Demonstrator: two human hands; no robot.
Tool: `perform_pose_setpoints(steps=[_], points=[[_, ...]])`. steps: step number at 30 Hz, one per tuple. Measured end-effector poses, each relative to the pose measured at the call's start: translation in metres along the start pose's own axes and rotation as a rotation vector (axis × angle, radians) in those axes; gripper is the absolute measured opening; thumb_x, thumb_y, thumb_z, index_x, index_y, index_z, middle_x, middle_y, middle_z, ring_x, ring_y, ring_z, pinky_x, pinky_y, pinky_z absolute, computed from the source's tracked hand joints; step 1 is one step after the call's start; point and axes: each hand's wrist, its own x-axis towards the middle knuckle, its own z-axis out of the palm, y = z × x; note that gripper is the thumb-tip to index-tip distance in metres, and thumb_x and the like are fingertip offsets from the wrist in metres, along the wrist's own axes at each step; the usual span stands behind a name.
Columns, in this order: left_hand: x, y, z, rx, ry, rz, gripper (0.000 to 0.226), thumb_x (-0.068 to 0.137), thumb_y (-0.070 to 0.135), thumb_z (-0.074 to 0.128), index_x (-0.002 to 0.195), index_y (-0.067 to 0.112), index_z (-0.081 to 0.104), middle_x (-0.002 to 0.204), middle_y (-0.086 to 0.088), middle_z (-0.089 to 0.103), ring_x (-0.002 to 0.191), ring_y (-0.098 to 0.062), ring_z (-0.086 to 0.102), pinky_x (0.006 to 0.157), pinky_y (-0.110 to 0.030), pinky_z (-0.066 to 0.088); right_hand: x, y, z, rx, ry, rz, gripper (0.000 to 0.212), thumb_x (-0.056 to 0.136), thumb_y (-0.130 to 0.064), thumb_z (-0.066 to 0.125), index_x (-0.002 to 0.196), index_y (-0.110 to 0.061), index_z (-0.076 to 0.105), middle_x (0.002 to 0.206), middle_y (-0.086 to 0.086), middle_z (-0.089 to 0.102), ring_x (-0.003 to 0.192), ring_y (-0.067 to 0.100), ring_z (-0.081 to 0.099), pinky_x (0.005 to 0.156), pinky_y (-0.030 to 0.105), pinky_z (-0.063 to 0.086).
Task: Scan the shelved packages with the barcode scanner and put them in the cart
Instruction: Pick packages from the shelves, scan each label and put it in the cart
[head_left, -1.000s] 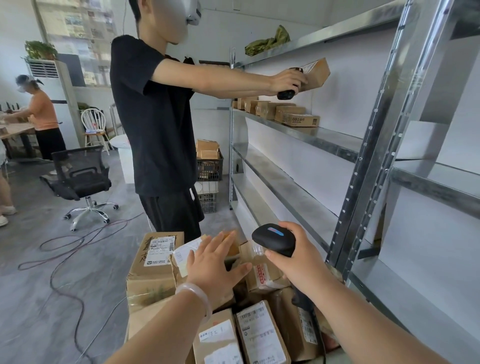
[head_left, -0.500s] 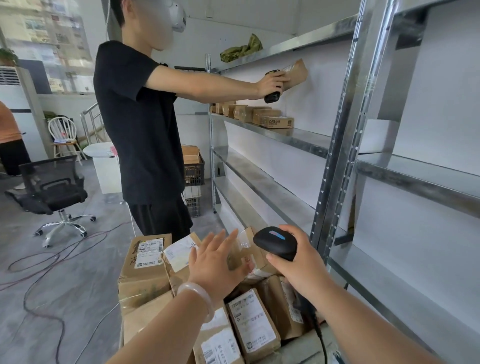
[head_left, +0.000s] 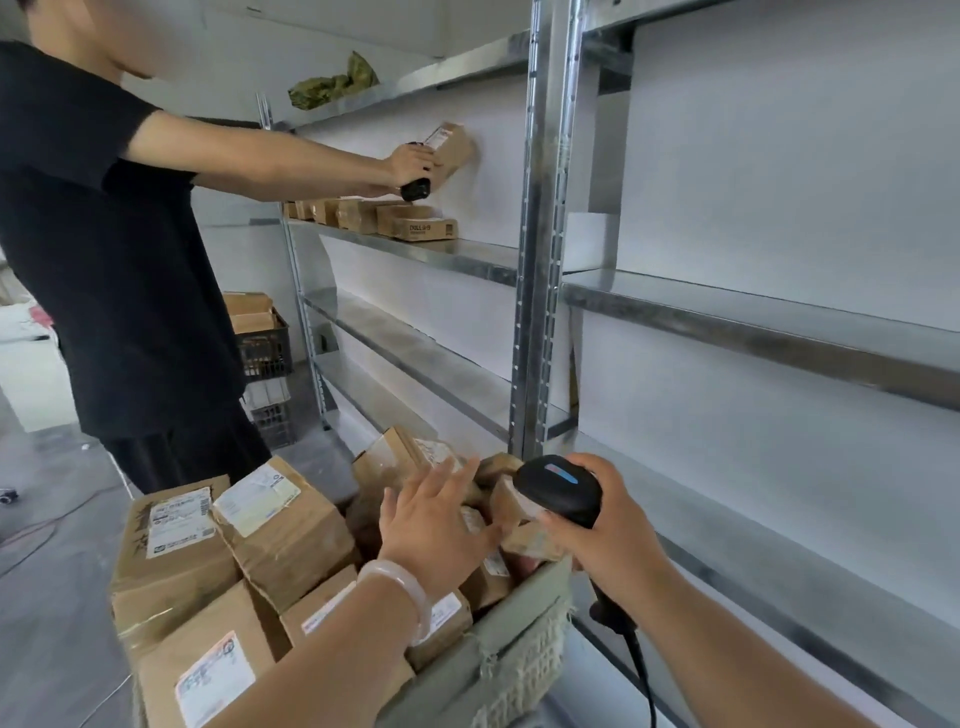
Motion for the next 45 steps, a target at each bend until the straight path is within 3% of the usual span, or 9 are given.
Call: perform_pose_setpoints(steps=[3, 11, 16, 22, 27, 32, 38, 45], points=[[-0.004, 0.028, 0.015, 0.019, -0.044, 0.069, 0.083, 0.086, 0.075, 0.043, 0.154, 0.045, 0.005, 0.164, 0.014, 0.008, 0.152, -0.015, -0.002, 0.123, -0.049, -0.003, -0.022, 0.017, -0.024, 0.011, 0.075, 0.063, 0.060, 0.079, -0.022, 0.078, 0.120, -0.046, 0.041, 0.103, -0.016, 0.060, 0.082, 0.012, 0.064, 0.077, 0.035, 0.059], [-0.021, 0.110, 0.078, 0.021, -0.151, 0.286, 0.086, 0.085, 0.074, 0.046, 0.154, 0.041, 0.007, 0.164, 0.009, 0.014, 0.152, -0.017, 0.002, 0.123, -0.051, 0.004, -0.088, 0.079, -0.093, 0.011, 0.266, 0.248, 0.055, 0.082, -0.024, 0.073, 0.121, -0.046, 0.041, 0.105, -0.019, 0.061, 0.084, 0.011, 0.065, 0.079, 0.038, 0.059], [-0.043, 0.167, 0.130, 0.050, -0.241, 0.391, 0.088, 0.086, 0.076, 0.042, 0.155, 0.041, 0.001, 0.165, 0.006, 0.008, 0.153, -0.019, 0.000, 0.122, -0.052, 0.008, -0.137, 0.124, -0.138, 0.026, 0.380, 0.375, 0.058, 0.081, -0.026, 0.074, 0.120, -0.049, 0.038, 0.106, -0.019, 0.060, 0.089, 0.014, 0.065, 0.081, 0.042, 0.058], [-0.085, 0.239, 0.188, 0.045, -0.378, 0.474, 0.086, 0.086, 0.075, 0.042, 0.155, 0.041, 0.004, 0.165, 0.008, 0.007, 0.153, -0.017, -0.001, 0.122, -0.054, 0.007, -0.206, 0.178, -0.200, 0.013, 0.493, 0.510, 0.056, 0.082, -0.024, 0.072, 0.116, -0.052, 0.038, 0.102, -0.024, 0.058, 0.080, 0.016, 0.065, 0.074, 0.042, 0.059], [-0.117, 0.291, 0.234, 0.024, -0.463, 0.545, 0.084, 0.088, 0.073, 0.043, 0.155, 0.042, 0.003, 0.165, 0.010, 0.004, 0.152, -0.015, -0.004, 0.122, -0.052, 0.002, -0.252, 0.219, -0.235, 0.024, 0.583, 0.626, 0.056, 0.082, -0.025, 0.071, 0.121, -0.049, 0.039, 0.104, -0.021, 0.059, 0.077, 0.017, 0.065, 0.071, 0.037, 0.057], [-0.136, 0.314, 0.278, 0.045, -0.550, 0.601, 0.083, 0.088, 0.072, 0.043, 0.155, 0.043, 0.003, 0.165, 0.009, 0.004, 0.152, -0.015, -0.003, 0.122, -0.052, 0.002, -0.277, 0.258, -0.243, 0.049, 0.631, 0.731, 0.056, 0.082, -0.025, 0.072, 0.113, -0.054, 0.037, 0.105, -0.021, 0.060, 0.078, 0.022, 0.066, 0.069, 0.033, 0.055], [-0.132, 0.316, 0.350, 0.086, -0.659, 0.615, 0.083, 0.088, 0.072, 0.042, 0.154, 0.045, 0.000, 0.165, 0.010, 0.003, 0.152, -0.014, -0.004, 0.122, -0.049, 0.003, -0.271, 0.311, -0.231, 0.041, 0.654, 0.841, 0.052, 0.085, -0.027, 0.070, 0.113, -0.051, 0.034, 0.097, -0.022, 0.056, 0.079, 0.017, 0.064, 0.055, 0.015, 0.041], [-0.111, 0.310, 0.463, 0.128, -0.733, 0.658, 0.082, 0.089, 0.071, 0.041, 0.154, 0.045, -0.001, 0.165, 0.009, -0.001, 0.152, -0.016, -0.006, 0.122, -0.050, 0.002, -0.241, 0.424, -0.201, 0.089, 0.745, 0.957, 0.054, 0.085, -0.031, 0.070, 0.126, -0.040, 0.035, 0.104, -0.008, 0.060, 0.085, 0.026, 0.066, 0.075, 0.037, 0.056]])
